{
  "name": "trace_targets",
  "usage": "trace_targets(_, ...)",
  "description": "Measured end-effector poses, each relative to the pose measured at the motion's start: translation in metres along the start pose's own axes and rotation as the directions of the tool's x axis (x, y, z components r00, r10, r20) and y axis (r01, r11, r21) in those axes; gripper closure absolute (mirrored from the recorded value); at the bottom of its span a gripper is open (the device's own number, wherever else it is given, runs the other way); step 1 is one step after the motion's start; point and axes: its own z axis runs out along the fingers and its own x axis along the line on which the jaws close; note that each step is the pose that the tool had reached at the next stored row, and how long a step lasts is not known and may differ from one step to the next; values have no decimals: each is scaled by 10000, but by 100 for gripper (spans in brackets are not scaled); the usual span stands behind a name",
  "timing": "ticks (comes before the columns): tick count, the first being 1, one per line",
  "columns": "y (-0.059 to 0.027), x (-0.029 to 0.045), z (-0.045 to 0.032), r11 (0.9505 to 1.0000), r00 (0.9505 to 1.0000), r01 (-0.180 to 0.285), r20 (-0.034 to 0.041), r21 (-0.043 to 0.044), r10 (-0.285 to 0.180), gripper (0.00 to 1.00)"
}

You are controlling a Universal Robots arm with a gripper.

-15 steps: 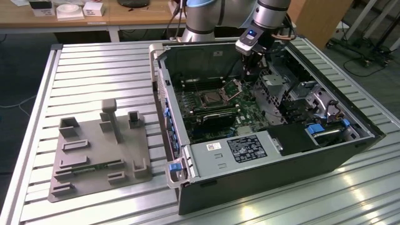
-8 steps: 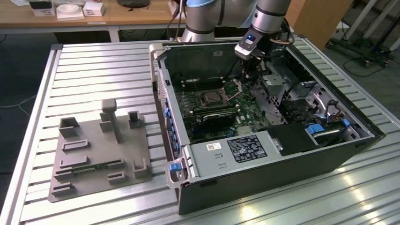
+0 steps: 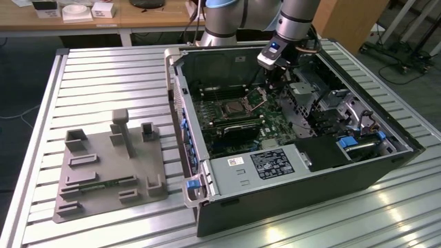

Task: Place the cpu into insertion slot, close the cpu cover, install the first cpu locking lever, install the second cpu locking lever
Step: 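Close the cpu cover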

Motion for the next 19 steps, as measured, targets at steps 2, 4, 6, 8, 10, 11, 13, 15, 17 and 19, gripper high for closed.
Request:
trace_targets(2, -28, 1, 2, 10000, 10000, 3, 1, 0, -3, 90)
trace_targets(4, -56, 2, 2, 10000, 10000, 5, 2, 1, -5, 90)
trace_targets(6, -71, 2, 3, 10000, 10000, 7, 0, 0, -7, 90)
trace_targets(8, -89, 4, 3, 10000, 10000, 7, 0, 0, -7, 90)
trace_targets(10, -104, 4, 3, 10000, 10000, 6, 1, 0, -6, 90)
trace_targets(11, -111, 5, 2, 10000, 10000, 7, 2, 0, -7, 90)
trace_targets(13, -123, 6, 0, 10000, 10000, 6, 0, 0, -6, 90)
trace_targets(15, -135, 7, -5, 10000, 10000, 6, 0, -1, -6, 90)
trace_targets(17, -148, 8, -14, 10000, 10000, 7, -1, -1, -7, 90)
trace_targets(19, -164, 9, -18, 10000, 10000, 7, -1, -1, -7, 90)
